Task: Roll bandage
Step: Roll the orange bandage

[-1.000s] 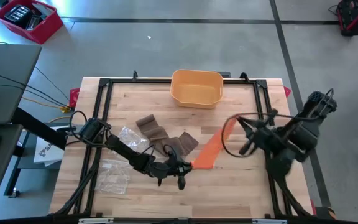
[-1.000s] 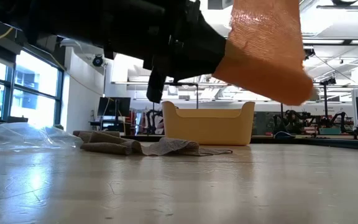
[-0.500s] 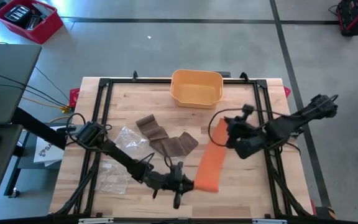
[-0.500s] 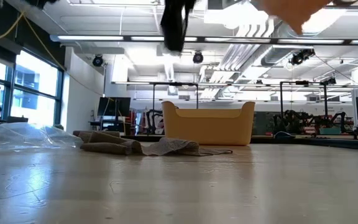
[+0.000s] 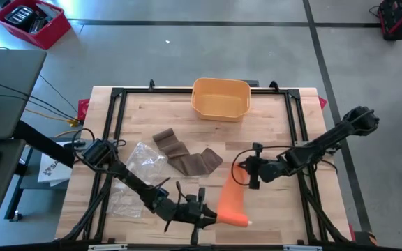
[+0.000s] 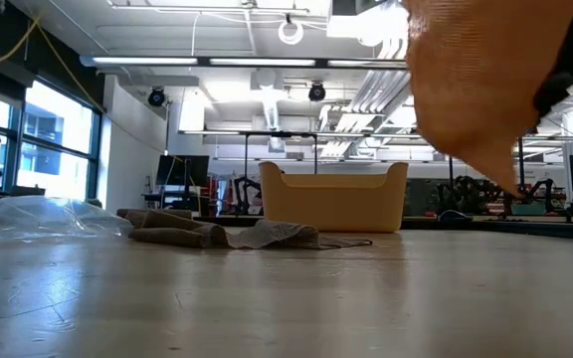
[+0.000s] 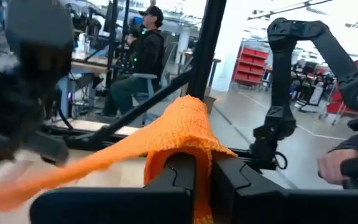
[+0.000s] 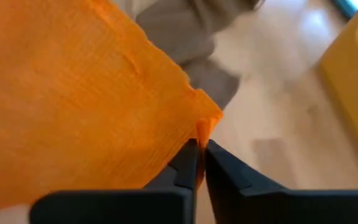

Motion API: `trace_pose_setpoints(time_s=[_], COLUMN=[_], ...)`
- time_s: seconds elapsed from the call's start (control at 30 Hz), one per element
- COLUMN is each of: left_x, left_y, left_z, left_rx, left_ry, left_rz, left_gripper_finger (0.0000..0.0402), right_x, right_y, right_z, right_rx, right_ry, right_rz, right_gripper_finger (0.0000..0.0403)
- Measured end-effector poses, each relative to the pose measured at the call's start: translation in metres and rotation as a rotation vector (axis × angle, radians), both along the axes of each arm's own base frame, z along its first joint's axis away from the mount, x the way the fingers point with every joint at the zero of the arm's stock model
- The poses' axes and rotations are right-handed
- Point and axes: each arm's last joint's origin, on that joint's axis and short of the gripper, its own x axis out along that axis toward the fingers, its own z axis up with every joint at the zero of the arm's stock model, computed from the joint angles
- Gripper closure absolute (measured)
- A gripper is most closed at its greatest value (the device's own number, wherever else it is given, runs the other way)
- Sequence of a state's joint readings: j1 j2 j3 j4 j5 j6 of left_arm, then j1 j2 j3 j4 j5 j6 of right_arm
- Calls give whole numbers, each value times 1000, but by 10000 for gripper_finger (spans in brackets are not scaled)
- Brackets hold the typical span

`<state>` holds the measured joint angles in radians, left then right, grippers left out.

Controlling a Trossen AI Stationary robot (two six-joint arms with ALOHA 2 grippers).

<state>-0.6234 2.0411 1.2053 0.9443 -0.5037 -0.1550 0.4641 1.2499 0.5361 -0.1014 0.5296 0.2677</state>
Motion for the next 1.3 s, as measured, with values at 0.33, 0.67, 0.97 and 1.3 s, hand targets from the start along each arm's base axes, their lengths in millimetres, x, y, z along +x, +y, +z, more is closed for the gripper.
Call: trace_pose_setpoints(time_s=[0.33,0.67,0.97,1.3], left_x=[9,15,33,39], left_y=[15,11,-9,10], left_z=[4,21,53,29], left_rx=[-28,-19,122,187], left_ry=[-38,-92,5,155], left_rz=[45,55,58,182], left_gripper_finger=[389,390,392,392], right_x=[-11,-45,-81,-103], right_y=[9,41,86,108], right_z=[-1,41,82,109], right_rx=[0,-60,46,87], right_ry=[108,151,90,-20], right_rz=[74,68,227,327], right_gripper_finger=[241,248,267,270])
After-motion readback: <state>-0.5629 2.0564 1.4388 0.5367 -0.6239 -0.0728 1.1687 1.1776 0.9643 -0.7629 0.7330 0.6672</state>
